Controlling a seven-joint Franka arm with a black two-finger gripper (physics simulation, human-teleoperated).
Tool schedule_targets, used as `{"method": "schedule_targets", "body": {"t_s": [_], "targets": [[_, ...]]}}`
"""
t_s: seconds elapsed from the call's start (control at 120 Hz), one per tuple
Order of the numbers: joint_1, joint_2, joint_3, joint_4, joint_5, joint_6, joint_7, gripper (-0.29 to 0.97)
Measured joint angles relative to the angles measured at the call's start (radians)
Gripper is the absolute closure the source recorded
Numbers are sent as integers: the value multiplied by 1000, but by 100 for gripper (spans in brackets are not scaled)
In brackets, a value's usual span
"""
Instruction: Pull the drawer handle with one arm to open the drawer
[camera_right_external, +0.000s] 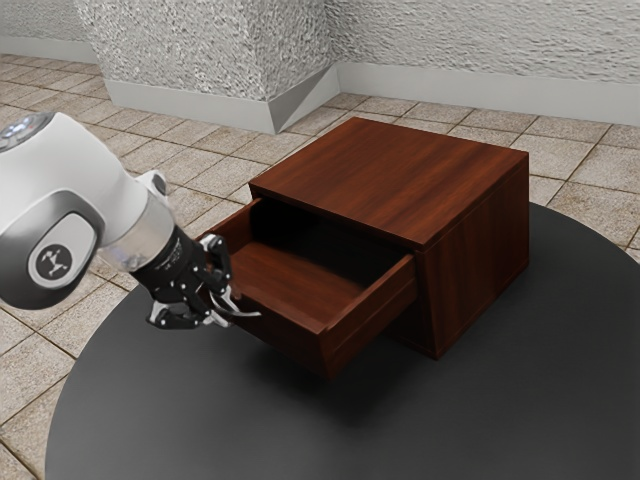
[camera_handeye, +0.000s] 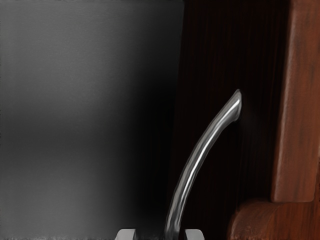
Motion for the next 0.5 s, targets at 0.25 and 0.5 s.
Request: {"method": "schedule_targets", "body": {"t_s": [0.25, 0.5], "targets": [[4, 69, -1, 188, 2, -112, 1, 29], [8, 311, 1, 533, 0, -338, 3, 9]]}}
